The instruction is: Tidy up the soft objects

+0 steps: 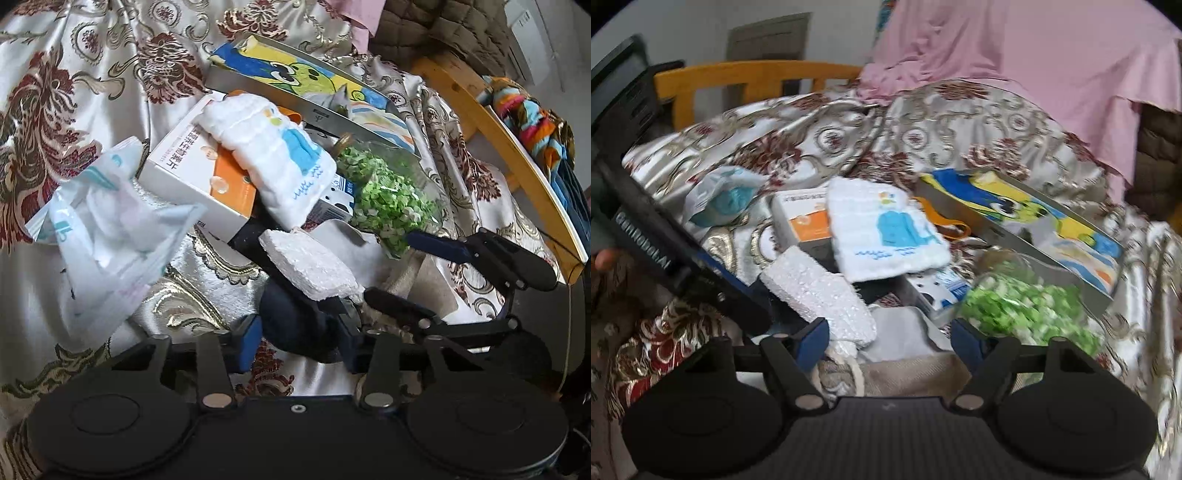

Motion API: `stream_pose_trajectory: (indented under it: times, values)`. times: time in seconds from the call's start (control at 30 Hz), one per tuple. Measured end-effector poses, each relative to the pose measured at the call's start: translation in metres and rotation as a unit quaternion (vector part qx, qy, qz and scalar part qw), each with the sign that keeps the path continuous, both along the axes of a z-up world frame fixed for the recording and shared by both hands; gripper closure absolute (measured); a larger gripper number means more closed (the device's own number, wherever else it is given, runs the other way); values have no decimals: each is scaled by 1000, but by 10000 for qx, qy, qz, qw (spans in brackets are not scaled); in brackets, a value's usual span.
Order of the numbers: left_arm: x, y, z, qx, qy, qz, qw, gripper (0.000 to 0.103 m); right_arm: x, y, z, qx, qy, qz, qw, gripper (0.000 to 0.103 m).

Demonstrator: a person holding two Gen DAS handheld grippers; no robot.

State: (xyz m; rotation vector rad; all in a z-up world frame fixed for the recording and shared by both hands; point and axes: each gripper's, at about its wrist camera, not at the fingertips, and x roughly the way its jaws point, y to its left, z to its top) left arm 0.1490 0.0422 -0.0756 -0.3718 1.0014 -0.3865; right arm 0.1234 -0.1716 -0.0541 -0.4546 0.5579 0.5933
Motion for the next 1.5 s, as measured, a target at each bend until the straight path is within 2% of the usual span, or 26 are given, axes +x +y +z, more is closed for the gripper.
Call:
stream_pose_trajectory:
  times: [0.1,0.2,0.43,0.67,1.13,1.3,1.4,1.5]
  values:
    - [3,2,-2,-98,66,74,9999,67,0,9,-3,-199,-52,237,9995,40]
    - [4,4,-3,-180,93,91,9998,70,-1,16,-7,-277,-40,408,9988,45]
    - [5,2,-3,-221,66,59,9997,85,-5,22,-10,-323,-28,680,9972,47]
    - [5,3,-3,-216,40,63,9997,93,0,40,-16,-560,-144,875,9945,51]
    - [8,0,-5,-21,-74,79,9999,94,6,43,-18,-371,-209,589,9974,59]
    - [6,0,-3,73,-155,41,9998,94,8,44,-21,-406,-283,453,9977,79]
    - [3,-2,1,254,-377,58,9990,95,8,43,-21,-344,-323,364,9982,81]
    - [0,-2,6,356,-573,43,9977,100,10,39,-19,-157,-289,267,9991,83]
